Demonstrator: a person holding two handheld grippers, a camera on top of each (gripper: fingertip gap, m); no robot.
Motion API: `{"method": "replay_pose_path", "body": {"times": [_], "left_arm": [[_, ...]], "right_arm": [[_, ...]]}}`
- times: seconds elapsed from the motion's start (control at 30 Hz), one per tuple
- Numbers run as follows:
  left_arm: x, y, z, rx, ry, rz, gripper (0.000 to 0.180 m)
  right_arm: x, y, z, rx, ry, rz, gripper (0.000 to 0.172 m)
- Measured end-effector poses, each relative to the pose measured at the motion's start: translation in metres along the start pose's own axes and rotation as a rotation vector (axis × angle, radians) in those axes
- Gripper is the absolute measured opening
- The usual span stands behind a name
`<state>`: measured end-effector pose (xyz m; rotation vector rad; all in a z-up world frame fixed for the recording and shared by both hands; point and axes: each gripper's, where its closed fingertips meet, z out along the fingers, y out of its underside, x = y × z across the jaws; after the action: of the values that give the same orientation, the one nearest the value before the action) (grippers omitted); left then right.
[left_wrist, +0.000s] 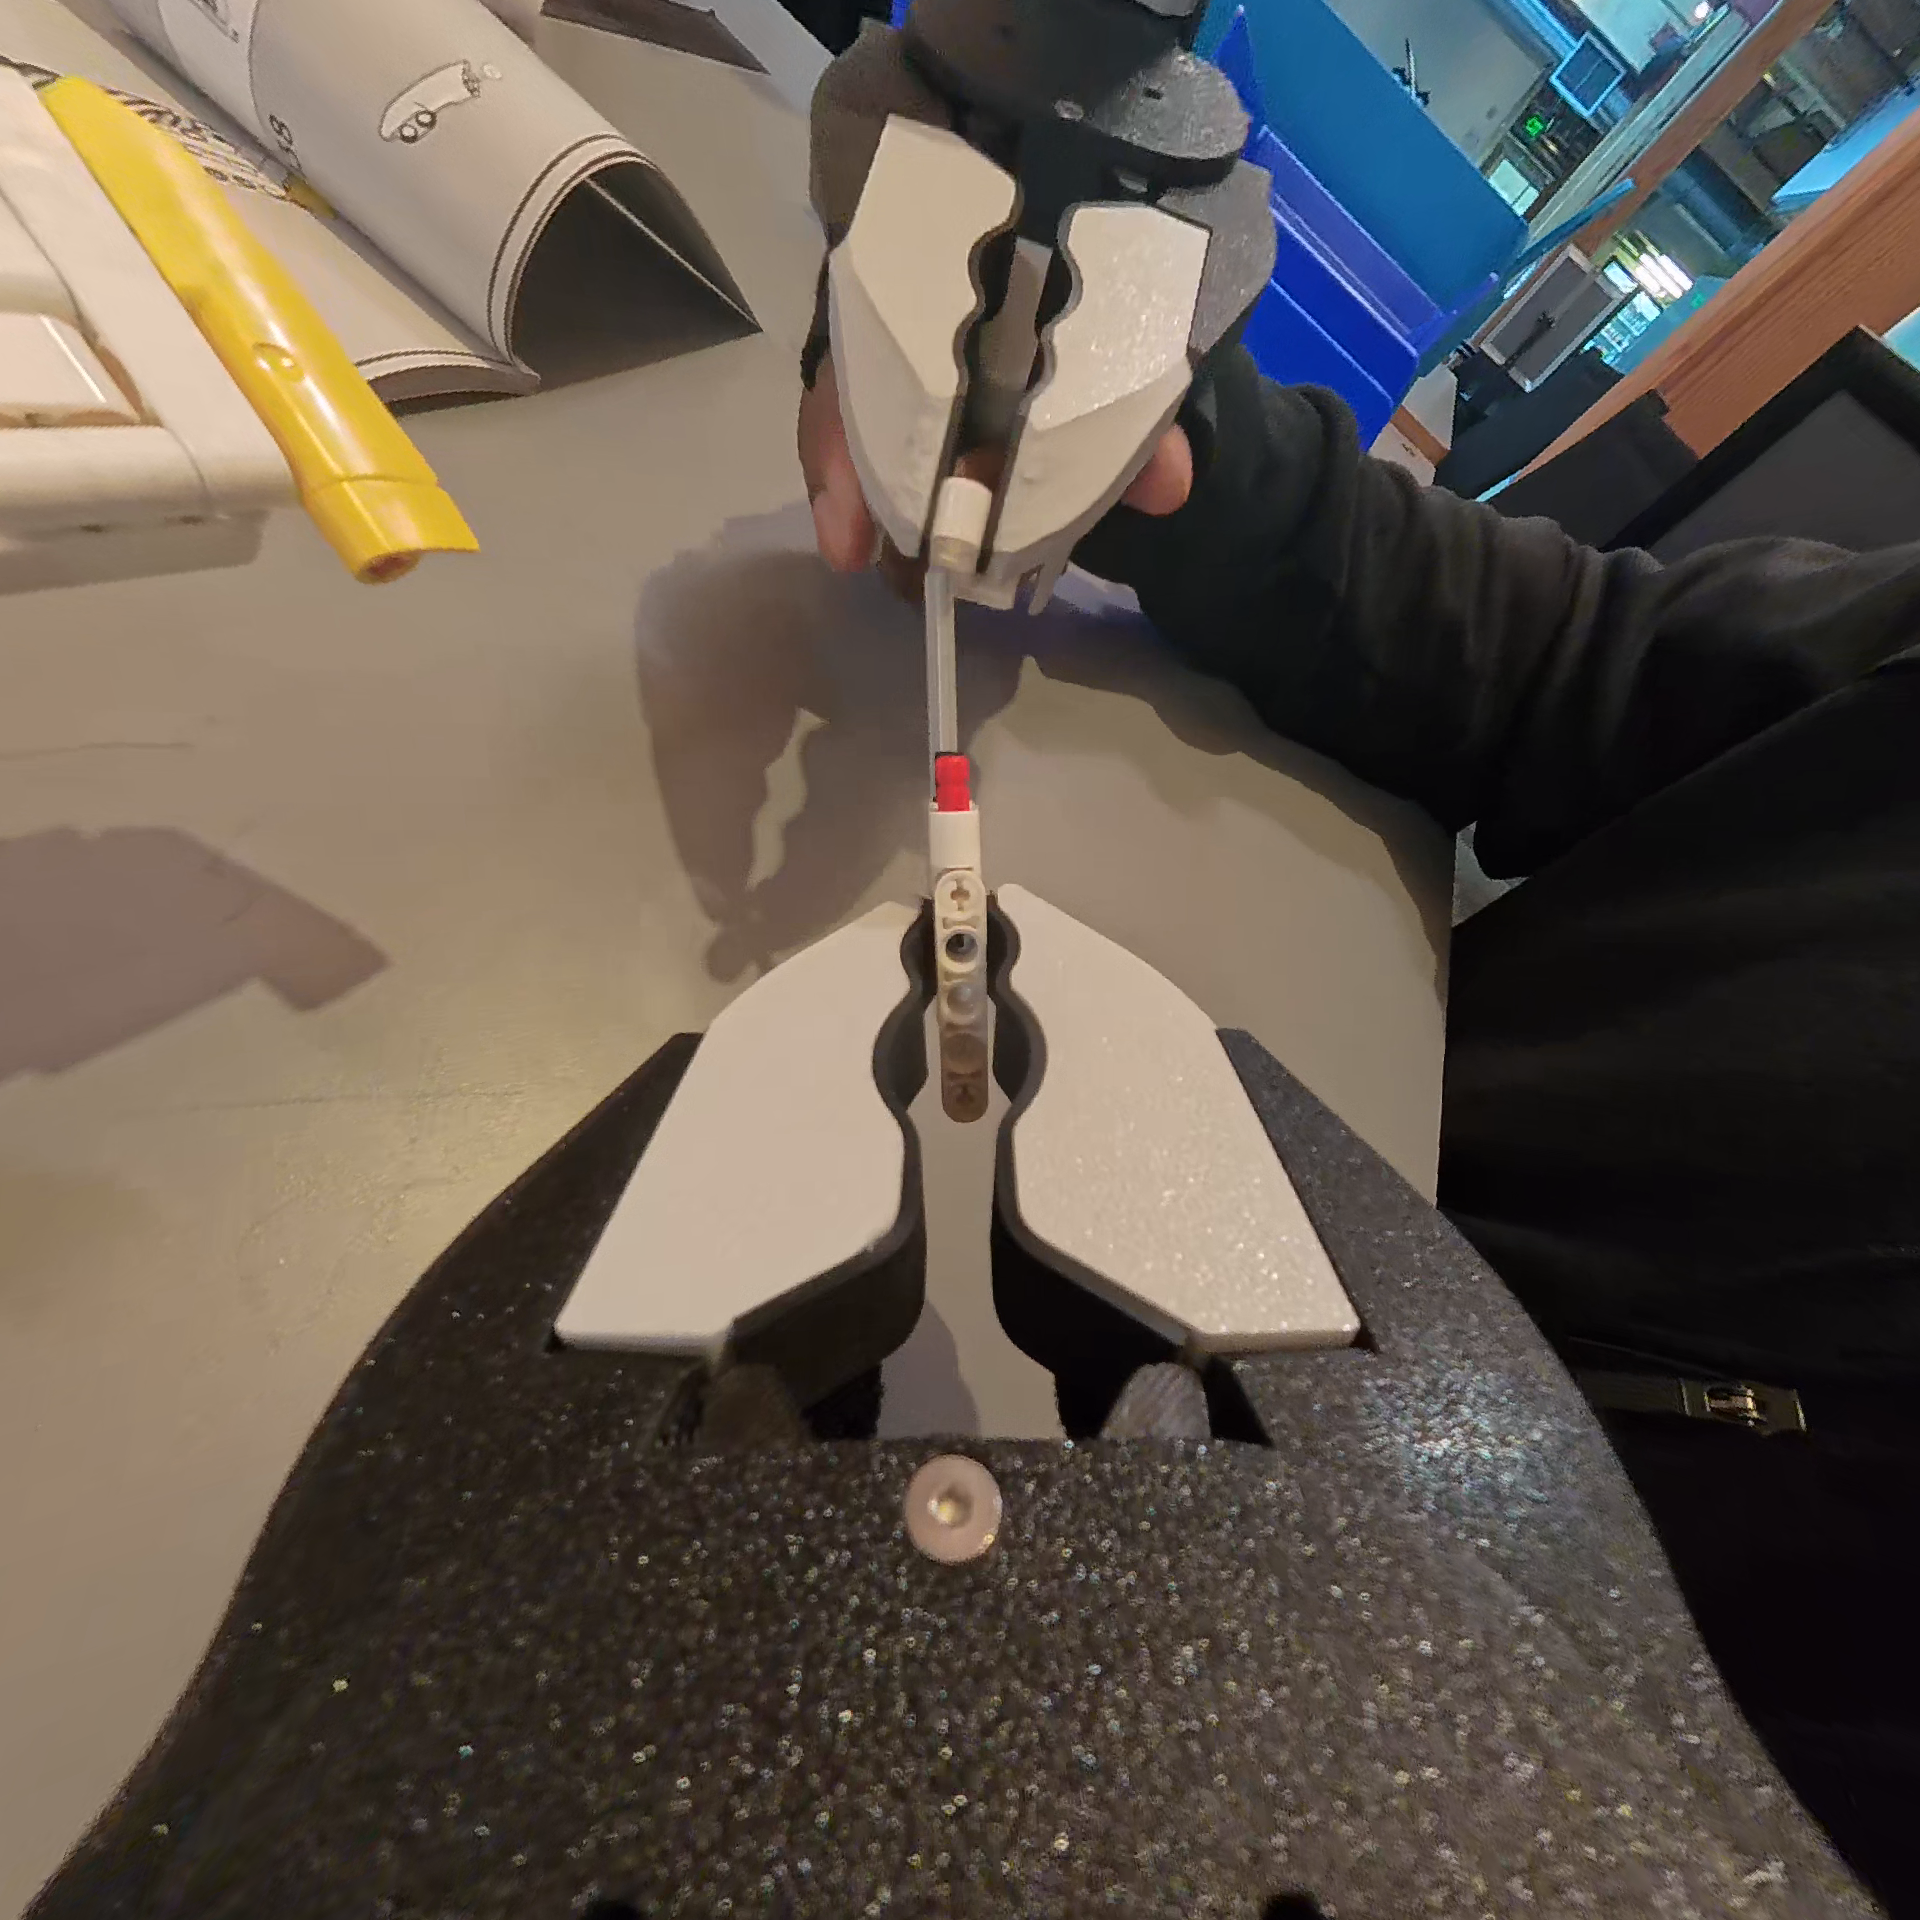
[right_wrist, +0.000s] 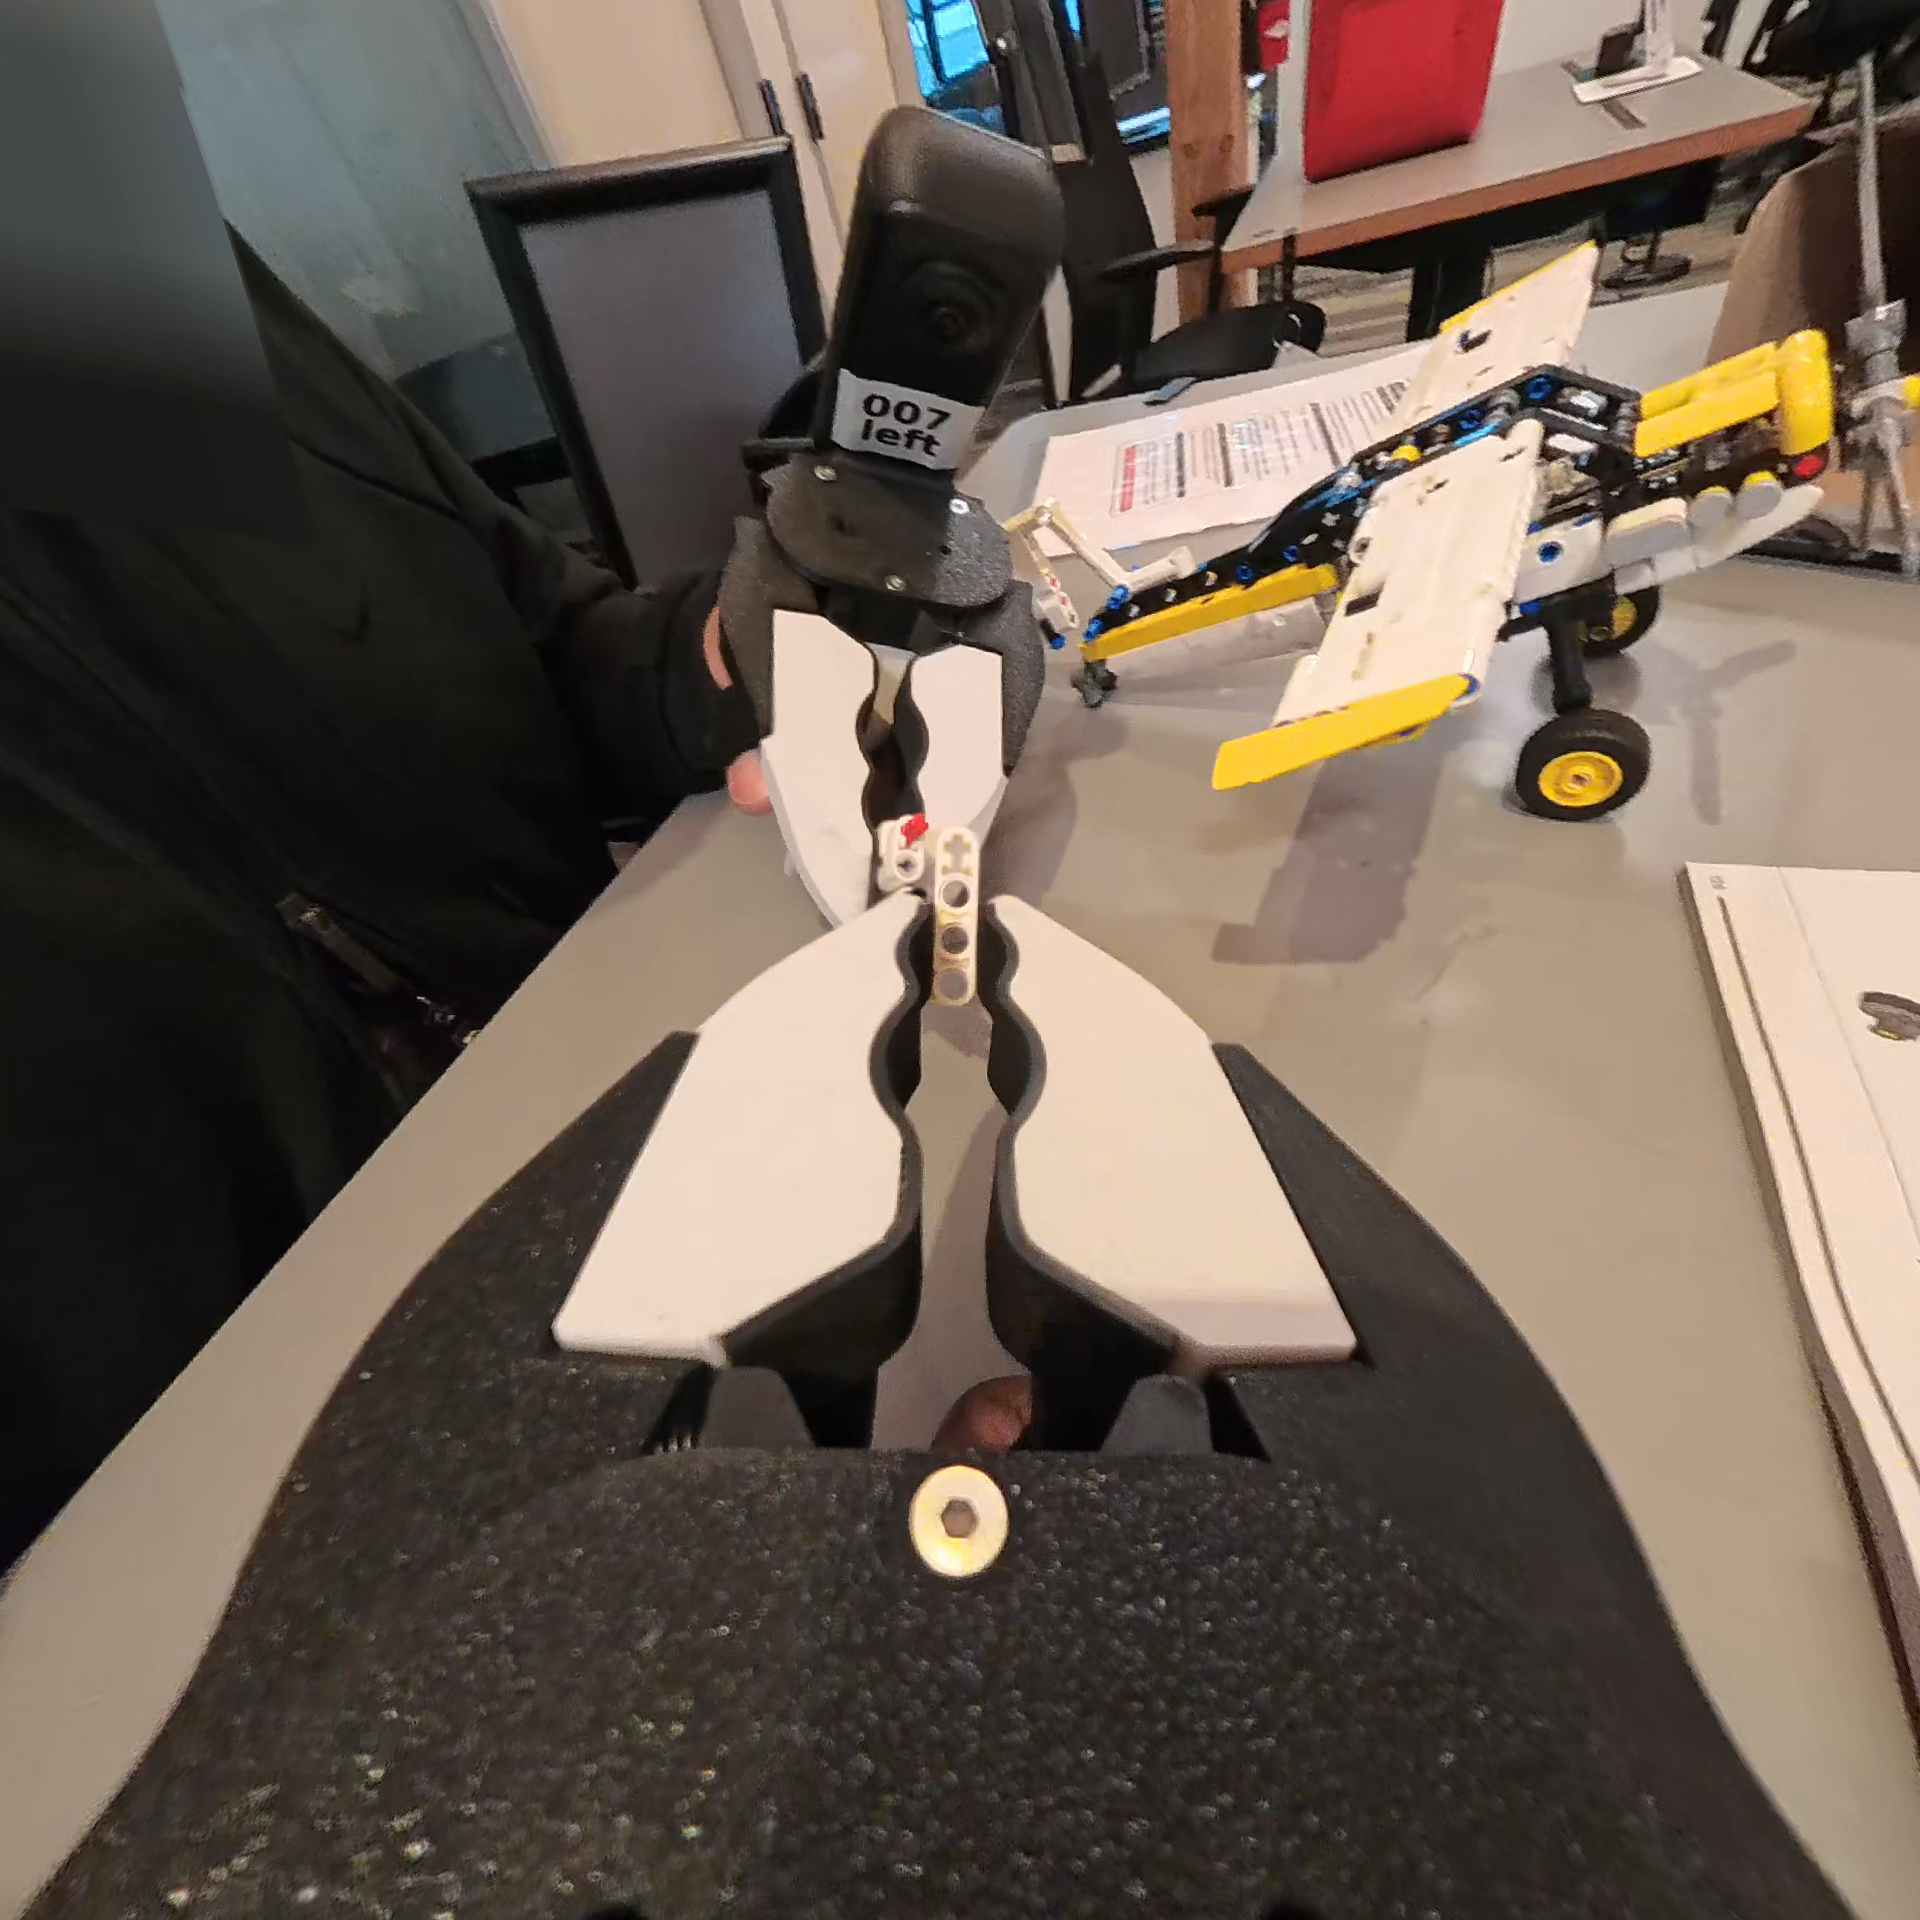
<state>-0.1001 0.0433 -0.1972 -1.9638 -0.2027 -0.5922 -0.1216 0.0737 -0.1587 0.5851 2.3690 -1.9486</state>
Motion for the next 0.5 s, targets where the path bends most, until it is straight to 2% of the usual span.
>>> {"method": "replay_pose_path", "body": {"times": [0.17,0.5], "left_arm": [[0.004,0.003,0.001,-0.020,0.017,0.021,0.008],[0.011,0.006,0.002,-0.037,0.046,0.053,0.008]], "right_arm": [[-0.007,-0.002,0.001,0.037,-0.075,0.036,0.007],[-0.016,-0.003,0.007,0.039,-0.115,0.029,0.007]]}}
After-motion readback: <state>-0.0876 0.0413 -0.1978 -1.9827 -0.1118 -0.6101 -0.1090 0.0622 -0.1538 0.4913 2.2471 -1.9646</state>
